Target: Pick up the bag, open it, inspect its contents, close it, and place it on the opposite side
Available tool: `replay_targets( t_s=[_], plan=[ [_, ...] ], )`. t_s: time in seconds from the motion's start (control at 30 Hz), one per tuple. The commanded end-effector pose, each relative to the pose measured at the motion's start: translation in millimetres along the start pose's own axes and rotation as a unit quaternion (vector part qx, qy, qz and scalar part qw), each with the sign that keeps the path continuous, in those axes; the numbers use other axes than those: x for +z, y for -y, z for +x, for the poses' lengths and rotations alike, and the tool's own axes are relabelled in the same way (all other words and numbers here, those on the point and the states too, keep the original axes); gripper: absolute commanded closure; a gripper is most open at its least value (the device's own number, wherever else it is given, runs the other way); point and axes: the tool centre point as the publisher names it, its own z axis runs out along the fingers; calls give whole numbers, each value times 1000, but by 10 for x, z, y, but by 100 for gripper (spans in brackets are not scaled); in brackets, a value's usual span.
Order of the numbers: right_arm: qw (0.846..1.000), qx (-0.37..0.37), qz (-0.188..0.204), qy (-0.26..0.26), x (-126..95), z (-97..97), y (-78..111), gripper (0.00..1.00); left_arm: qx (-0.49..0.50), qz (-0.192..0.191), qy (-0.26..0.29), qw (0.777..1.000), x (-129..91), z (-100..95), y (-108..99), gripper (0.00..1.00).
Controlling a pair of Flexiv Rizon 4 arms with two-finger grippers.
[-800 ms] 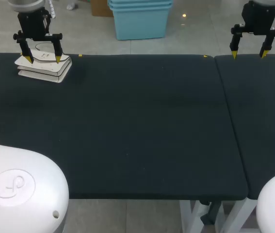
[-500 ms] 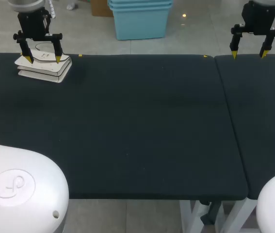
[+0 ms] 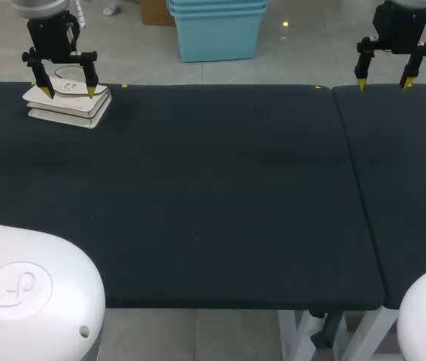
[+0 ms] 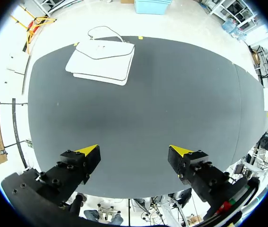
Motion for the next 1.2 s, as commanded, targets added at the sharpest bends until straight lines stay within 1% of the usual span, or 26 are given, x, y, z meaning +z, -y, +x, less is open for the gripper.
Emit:
replay_targets(
  t_s=[0.03, 0.07, 0.1, 0.13, 0.2, 0.23, 0.27, 0.3, 0.33, 0.37, 0.4, 0.43, 0.47, 0.5, 0.53, 0.57, 0.6, 0.7, 0.83, 0.93, 1.03, 1.1, 1.17, 1.2],
  plan=[
    [998, -53, -18, -19, 18, -31, 47, 0, 23, -1, -56, 998, -6, -232, 4, 0],
    [996, -81, -24, -34, 21, -20, 60, 0, 31, -2, -66, 997, -12, -273, 1, 0],
    [994, -98, -19, -44, 31, -15, 73, 0, 37, 2, -67, 997, -18, -325, 6, 0],
    [993, -109, -21, -33, 48, -19, 88, 0, 53, -1, -92, 994, -24, -382, 16, 0],
    [985, -164, -26, -57, 79, -6, 125, 0, 69, -3, -111, 991, -40, -499, 25, 0],
    [982, -177, -29, -51, 98, -6, 144, 0, 91, -10, -137, 986, -45, -564, 32, 0],
    [976, -207, -37, -57, 118, 3, 165, 0, 99, -13, -150, 984, -52, -626, 39, 0],
    [968, -236, -39, -76, 132, 13, 187, 0, 103, -10, -149, 983, -51, -698, 60, 0],
    [967, -240, -40, -72, 149, 10, 206, 0, 119, -14, -166, 979, -49, -761, 69, 0],
    [962, -262, -48, -64, 165, 18, 229, 0, 121, -13, -175, 977, -54, -819, 73, 0],
    [952, -290, -53, -81, 177, 33, 254, 0, 129, -12, -176, 976, -52, -882, 86, 0],
    [946, -306, -55, -89, 195, 42, 276, 0, 138, -11, -187, 973, -55, -944, 100, 0],
    [939, -327, -58, -85, 225, 52, 292, 0, 143, -9, -192, 971, -63, -1011, 113, 0],
    [929, -352, -61, -95, 259, 72, 310, 0, 147, -7, -195, 970, -67, -1077, 124, 0],
    [924, -363, -66, -102, 285, 81, 329, 0, 146, -3, -196, 970, -72, -1134, 135, 0],
    [920, -374, -68, -94, 324, 90, 340, 0, 153, 2, -200, 968, -77, -1190, 148, 0],
    [912, -392, -74, -98, 351, 105, 357, 0, 154, 4, -201, 967, -83, -1247, 158, 0],
    [895, -425, -93, -99, 409, 152, 409, 0, 160, 13, -212, 964, -90, -1420, 187, 0],
    [877, -456, -114, -102, 495, 209, 452, 0, 152, 15, -214, 965, -68, -1626, 228, 0],
    [861, -478, -137, -107, 530, 268, 482, 0, 143, 14, -224, 964, -32, -1768, 264, 0],
    [842, -504, -164, -101, 576, 370, 519, 0, 137, 13, -233, 963, 14, -1872, 292, 0],
    [830, -521, -175, -94, 614, 454, 531, 0, 136, 11, -238, 962, 55, -1913, 302, 0],
    [823, -533, -175, -90, 652, 543, 539, 0, 134, 7, -236, 963, 92, -1952, 333, 0],
    [821, -540, -164, -89, 679, 593, 536, 0, 134, 6, -236, 962, 103, -1967, 341, 0]
  ],
)
